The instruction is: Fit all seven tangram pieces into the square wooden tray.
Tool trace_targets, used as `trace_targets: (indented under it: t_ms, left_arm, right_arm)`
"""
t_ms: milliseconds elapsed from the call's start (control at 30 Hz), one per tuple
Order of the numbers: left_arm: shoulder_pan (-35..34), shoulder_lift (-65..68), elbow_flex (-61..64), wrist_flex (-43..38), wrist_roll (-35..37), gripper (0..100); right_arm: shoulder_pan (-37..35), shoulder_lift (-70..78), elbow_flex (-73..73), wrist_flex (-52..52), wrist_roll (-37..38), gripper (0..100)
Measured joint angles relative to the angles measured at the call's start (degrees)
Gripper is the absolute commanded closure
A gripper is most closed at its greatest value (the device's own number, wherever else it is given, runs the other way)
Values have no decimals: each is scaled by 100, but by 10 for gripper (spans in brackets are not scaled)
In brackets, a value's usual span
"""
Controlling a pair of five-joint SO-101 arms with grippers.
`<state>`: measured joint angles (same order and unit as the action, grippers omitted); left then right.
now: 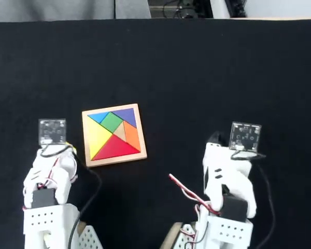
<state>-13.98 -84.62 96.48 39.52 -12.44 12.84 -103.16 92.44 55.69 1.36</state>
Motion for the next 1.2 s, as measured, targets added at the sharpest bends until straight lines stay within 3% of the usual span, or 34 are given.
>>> trace_targets:
  t_ms: [100,200,433,567,1200]
  left_arm:
    - [0,18,26,352,-554,970]
    - [0,18,26,712,-536,970]
    - [0,18,-97,2075,756,970]
    - [0,18,-97,2233,1073,970]
    - [0,-26,-105,2585,1099,970]
  right_arm:
    - [9,0,237,88,9,985]
    - [-176,0,413,264,0,986]
    - [-914,0,413,1257,9,986]
    - [-1064,0,431,1785,18,987]
    - [-1064,0,431,1829,18,985]
